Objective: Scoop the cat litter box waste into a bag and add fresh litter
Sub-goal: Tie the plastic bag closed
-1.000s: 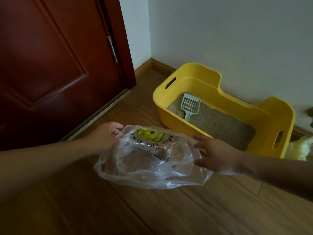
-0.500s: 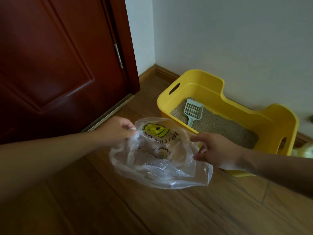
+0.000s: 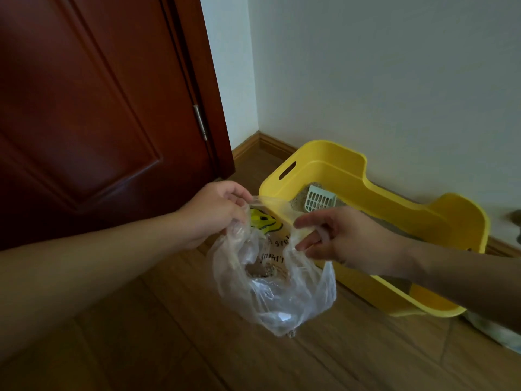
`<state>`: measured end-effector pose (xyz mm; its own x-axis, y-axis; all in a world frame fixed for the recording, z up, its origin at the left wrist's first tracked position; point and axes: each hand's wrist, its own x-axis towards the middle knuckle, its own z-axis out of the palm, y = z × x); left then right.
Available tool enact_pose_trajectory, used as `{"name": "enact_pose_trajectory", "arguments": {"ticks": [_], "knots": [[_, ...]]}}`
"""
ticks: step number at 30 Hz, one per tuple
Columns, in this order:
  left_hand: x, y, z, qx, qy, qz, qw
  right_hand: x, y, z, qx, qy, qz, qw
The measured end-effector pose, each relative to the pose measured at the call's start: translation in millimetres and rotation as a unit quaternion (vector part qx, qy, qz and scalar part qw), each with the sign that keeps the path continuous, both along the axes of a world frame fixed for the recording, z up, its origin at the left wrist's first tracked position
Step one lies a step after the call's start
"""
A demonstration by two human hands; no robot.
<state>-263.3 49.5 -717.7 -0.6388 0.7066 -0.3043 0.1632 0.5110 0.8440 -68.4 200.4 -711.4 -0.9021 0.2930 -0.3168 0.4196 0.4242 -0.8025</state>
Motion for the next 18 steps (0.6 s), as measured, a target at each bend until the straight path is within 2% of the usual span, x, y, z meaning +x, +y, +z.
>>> {"name": "enact_pose_trajectory", "arguments": {"ticks": [10, 15, 18], "knots": [[28.9, 32.6, 30.2, 0.072, -0.055, 0.114, 0.989, -23.4, -25.6, 48.4, -0.001, 0.141, 0.036, 0.989], [32.4, 37.9, 27.0, 0.068, -0.07, 0.112, 0.989, -21.8, -25.5, 44.0, 0.042, 0.13, 0.022, 0.99], [36.9, 38.7, 28.2, 0.071, -0.067, 0.1, 0.99, -22.7, -22.3, 37.3, 0.033, 0.113, -0.001, 0.993]]}}
